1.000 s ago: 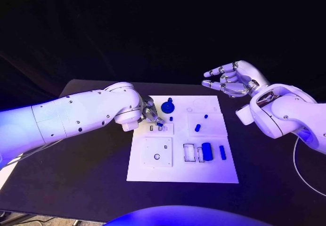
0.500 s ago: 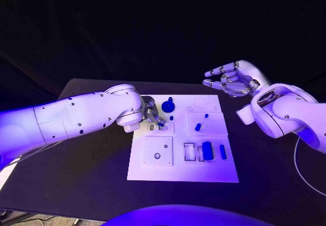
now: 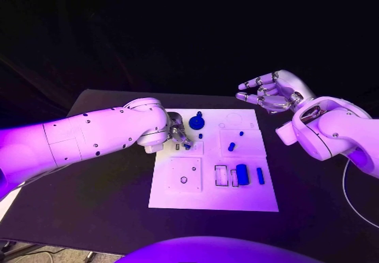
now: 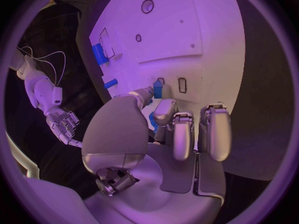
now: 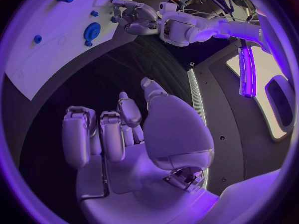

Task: Assemble the parts on the task board

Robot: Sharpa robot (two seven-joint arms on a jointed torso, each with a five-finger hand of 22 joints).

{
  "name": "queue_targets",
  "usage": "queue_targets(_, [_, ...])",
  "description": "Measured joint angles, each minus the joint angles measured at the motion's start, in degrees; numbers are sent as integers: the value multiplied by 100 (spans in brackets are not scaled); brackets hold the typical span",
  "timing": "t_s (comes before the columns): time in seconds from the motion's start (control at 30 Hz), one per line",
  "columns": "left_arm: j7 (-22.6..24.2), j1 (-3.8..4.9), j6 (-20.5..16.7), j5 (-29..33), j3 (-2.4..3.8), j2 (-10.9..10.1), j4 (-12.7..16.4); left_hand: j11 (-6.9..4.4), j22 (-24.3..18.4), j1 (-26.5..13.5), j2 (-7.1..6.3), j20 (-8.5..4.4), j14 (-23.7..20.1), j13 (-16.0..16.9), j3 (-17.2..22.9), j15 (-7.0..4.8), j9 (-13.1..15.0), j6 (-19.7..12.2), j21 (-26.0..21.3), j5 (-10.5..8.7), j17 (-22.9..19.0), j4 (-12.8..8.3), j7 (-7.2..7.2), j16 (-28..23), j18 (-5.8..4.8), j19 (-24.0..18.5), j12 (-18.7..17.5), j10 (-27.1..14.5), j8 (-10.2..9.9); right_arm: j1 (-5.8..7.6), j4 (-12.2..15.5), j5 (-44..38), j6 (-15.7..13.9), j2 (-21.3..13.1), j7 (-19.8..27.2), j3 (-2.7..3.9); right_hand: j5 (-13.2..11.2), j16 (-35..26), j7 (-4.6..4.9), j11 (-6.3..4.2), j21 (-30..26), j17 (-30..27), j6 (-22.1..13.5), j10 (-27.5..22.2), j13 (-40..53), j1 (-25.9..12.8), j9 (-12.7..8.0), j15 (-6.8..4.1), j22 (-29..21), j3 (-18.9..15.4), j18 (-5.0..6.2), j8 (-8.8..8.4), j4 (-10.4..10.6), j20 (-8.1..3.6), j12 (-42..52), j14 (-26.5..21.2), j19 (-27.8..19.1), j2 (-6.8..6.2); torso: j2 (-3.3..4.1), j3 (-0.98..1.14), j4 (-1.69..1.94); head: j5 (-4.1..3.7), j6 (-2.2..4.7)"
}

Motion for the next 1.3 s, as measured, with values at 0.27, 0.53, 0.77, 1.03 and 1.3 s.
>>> queue_targets(0.27, [3,-2,101,-35,8,3,-16,1,0,-31,13,0,0,-1,31,0,2,17,-3,-6,4,-32,1,0,1,0,0,-1,-4,0,1,82,75,-2,-33,0,0,0,0,0,0,5,0,0,-10,0,0,0,-14,0,0,0,0,0,0,0,0,0,1,2,-4,10,-13])
queue_targets(0.53, [8,-10,205,-47,7,-9,-44,1,-1,-31,13,0,0,-1,36,0,21,18,-3,-7,3,-36,3,0,1,0,0,-1,-11,-1,0,163,187,-4,-52,-1,23,0,0,0,0,4,0,0,-20,0,0,0,-24,0,0,0,0,0,0,0,0,0,0,2,-2,21,17])
queue_targets(0.77, [13,-7,273,-48,13,8,-83,1,-1,-35,9,0,0,1,52,0,20,18,-3,-11,3,-21,4,0,1,0,0,-1,9,-1,0,240,302,-4,-67,-1,23,0,0,0,0,3,0,0,-25,0,0,0,-30,-9,0,0,9,0,0,0,0,0,0,1,-3,32,35])
queue_targets(1.03, [17,-2,340,-47,18,31,-123,0,-1,-113,37,0,0,48,64,0,44,20,-3,-12,3,-33,4,0,1,0,46,41,40,-1,2,283,385,-7,-84,-2,23,0,0,0,0,3,0,0,-29,-17,0,0,-33,-16,0,0,16,-22,0,0,-22,17,1,3,-10,41,30])
queue_targets(1.3, [1,4,377,-64,19,67,-142,-54,-2,-618,-11,0,0,153,485,0,79,71,-3,-28,2,-525,-10,0,1,0,141,138,69,-1,7,301,416,-28,-98,-2,23,0,0,0,-27,3,0,0,-53,-23,0,0,-57,-16,0,0,16,-22,-61,0,-22,23,4,4,-10,44,9])
